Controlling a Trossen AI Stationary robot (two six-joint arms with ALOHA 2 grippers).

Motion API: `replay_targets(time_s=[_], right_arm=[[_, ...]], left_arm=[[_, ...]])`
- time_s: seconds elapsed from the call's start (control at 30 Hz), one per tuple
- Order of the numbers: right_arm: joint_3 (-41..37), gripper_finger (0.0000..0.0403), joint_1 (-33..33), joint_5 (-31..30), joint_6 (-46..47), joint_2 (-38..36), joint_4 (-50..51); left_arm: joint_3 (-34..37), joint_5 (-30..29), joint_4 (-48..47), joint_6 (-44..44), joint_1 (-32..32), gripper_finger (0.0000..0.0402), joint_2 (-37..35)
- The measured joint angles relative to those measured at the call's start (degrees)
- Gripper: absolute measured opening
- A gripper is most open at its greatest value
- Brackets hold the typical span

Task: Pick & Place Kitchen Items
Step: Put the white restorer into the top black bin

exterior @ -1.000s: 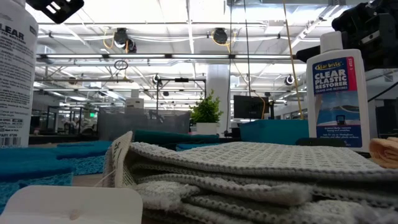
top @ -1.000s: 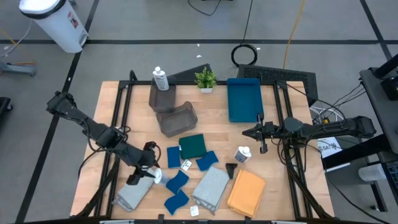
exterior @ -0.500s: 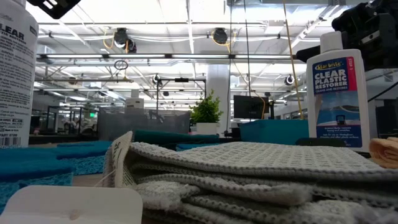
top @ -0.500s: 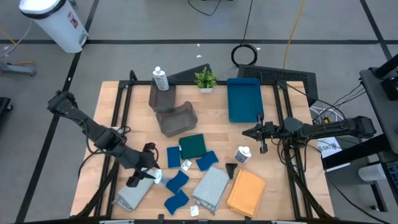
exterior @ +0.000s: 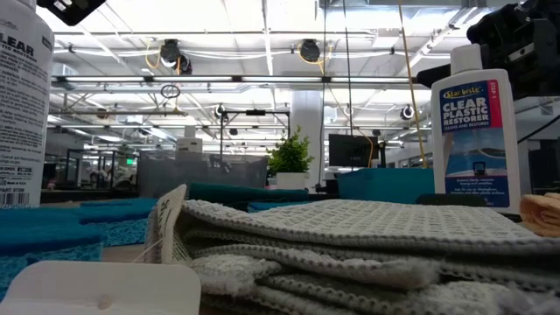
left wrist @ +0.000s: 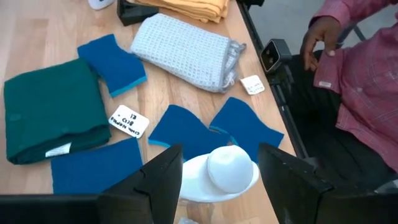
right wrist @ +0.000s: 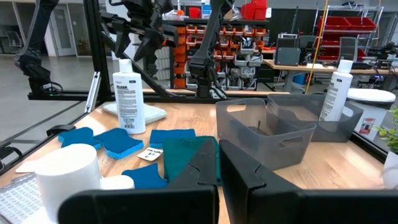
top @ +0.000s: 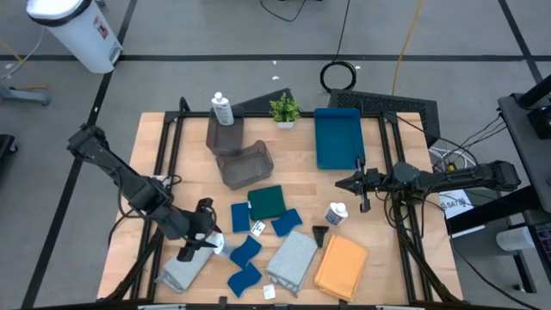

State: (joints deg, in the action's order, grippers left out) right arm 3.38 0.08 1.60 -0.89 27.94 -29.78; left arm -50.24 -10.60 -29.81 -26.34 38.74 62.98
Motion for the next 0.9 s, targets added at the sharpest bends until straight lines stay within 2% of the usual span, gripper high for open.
replay_targets(time_s=[0.3, 0.5, 0.6, 0.77, 0.9], right_arm=[[0.0, 0.0, 0.0, 0.0, 0.0, 0.0, 0.0], [0.0, 0.0, 0.0, 0.0, 0.0, 0.0, 0.0], [0.0, 0.0, 0.0, 0.0, 0.0, 0.0, 0.0], [0.0, 0.0, 0.0, 0.0, 0.0, 0.0, 0.0], [0.0, 0.0, 0.0, 0.0, 0.0, 0.0, 0.0]], left_arm=[[0.0, 0.3, -0.1, 0.5, 0.2, 0.0214, 3.8], [0.0, 0.2, -0.1, 1.2, 0.2, 0.0212, 3.9], [0.0, 0.2, -0.1, 2.0, 0.2, 0.0192, 3.9], [0.0, 0.5, -0.1, 2.8, 0.2, 0.0125, 3.9], [0.0, 0.7, -0.1, -0.3, 0.0, 0.0119, 3.8]])
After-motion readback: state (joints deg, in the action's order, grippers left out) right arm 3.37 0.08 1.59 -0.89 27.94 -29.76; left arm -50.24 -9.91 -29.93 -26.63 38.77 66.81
